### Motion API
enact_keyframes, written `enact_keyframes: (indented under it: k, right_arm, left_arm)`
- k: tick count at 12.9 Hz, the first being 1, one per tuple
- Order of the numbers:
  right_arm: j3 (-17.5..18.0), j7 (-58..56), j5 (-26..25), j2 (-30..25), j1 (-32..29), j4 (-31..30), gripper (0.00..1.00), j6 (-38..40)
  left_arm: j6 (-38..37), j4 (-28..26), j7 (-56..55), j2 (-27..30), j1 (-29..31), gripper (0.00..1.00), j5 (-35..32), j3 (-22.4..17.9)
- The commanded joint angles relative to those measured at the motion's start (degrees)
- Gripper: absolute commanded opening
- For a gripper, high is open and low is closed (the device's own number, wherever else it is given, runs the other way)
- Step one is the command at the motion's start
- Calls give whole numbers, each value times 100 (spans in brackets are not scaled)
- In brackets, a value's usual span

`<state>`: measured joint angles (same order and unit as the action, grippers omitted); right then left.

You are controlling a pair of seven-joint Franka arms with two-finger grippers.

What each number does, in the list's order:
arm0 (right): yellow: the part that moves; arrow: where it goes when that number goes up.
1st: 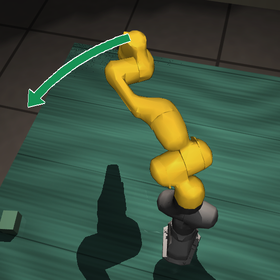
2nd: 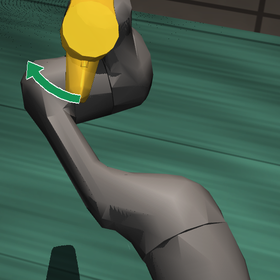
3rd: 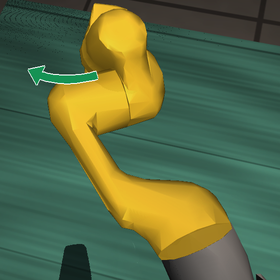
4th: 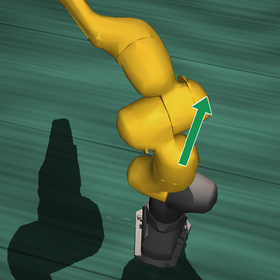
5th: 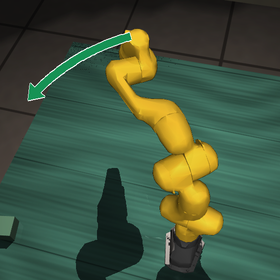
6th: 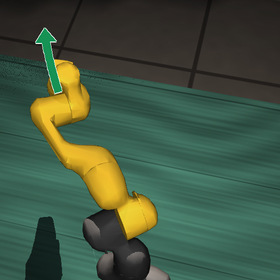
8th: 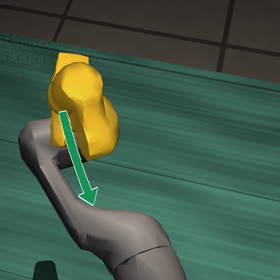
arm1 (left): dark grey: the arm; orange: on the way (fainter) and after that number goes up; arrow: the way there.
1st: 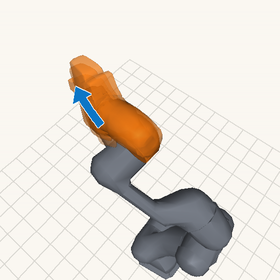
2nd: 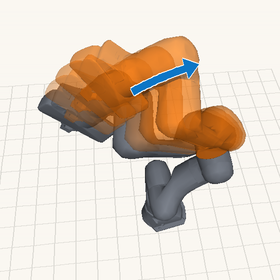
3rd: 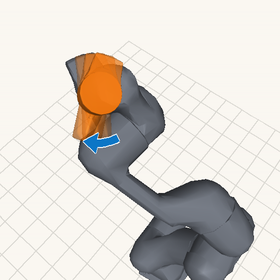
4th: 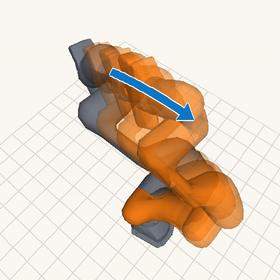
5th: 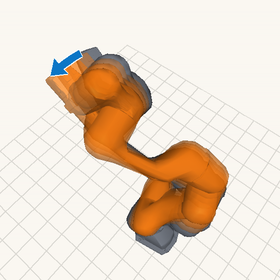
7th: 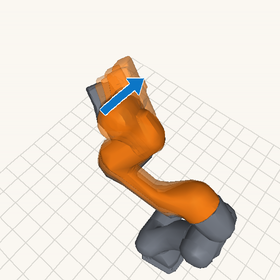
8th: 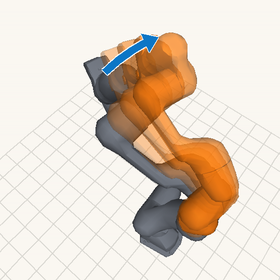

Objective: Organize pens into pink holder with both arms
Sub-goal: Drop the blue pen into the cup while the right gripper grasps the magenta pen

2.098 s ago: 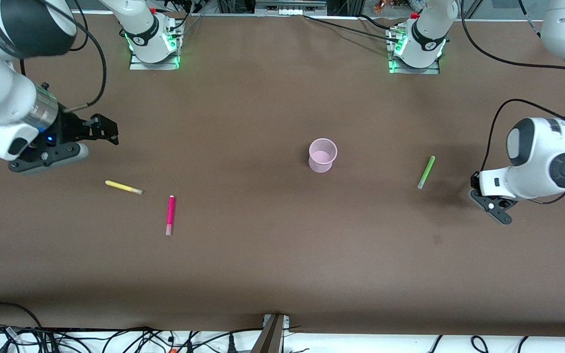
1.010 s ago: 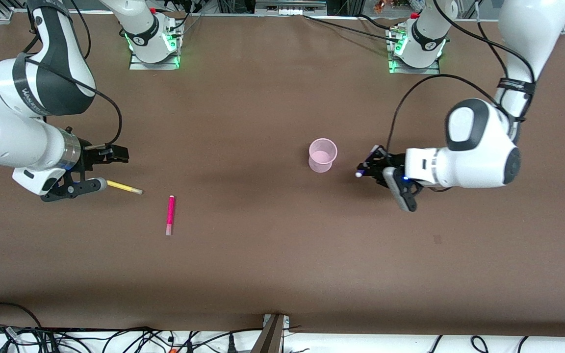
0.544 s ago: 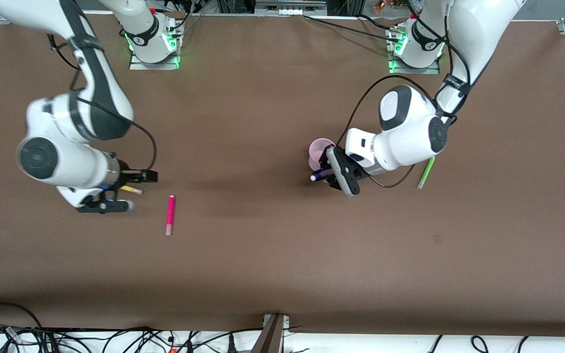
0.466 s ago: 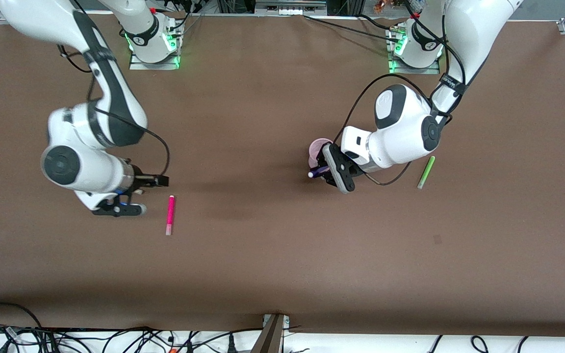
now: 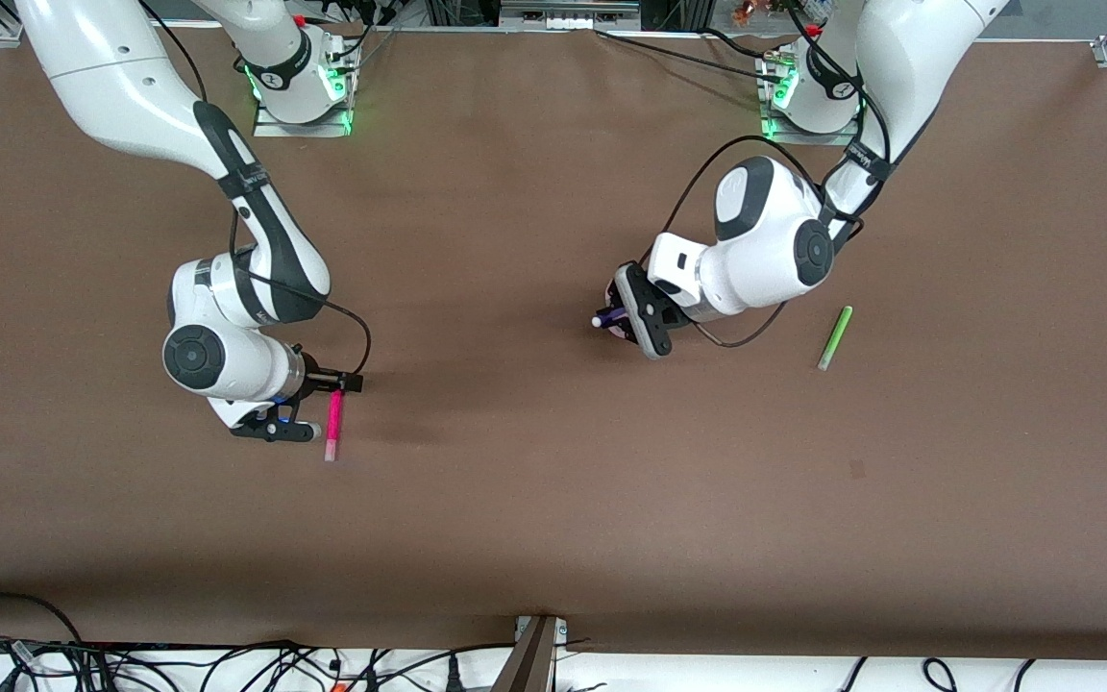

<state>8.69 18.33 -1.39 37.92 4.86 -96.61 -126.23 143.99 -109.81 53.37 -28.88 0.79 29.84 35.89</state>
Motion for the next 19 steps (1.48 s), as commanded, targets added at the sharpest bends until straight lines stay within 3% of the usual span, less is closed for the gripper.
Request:
enact_keyframes:
  k: [1,2,3,10,12,14,17,19]
  right_arm:
    - [28,101,16,83,-55,-25,95,-278]
    - [28,101,-2,128,-47,-25,93,-410]
    - [28,75,-19,145,-55,-33,89,-455]
    - [28,75,-2,269,-64,-60,36,-481]
    - [28,75,-2,321,-90,-60,25,-481]
    - [28,92,24,365,-99,-51,18,-481]
    - [37,66,42,339,-73,-51,7,-385]
    - [98,153,129,243,-38,123,4,192]
  left_arm:
    - [173,-329,103,128,0,0,154,76]
    - [173,-365,34,163,9,15,163,137]
    - [173,-374,94,154,52,99,154,138]
    - [-150,-172,-799,689,114,100,145,235]
    - [-1069,-84,-1118,944,394,100,-39,147]
    - [-2289,151,-1494,1296,973,100,-704,94]
    - [-4303,1362,-2292,1244,1371,100,-1820,76]
    - [-5114,1917,-3048,1227,1371,100,-2698,76]
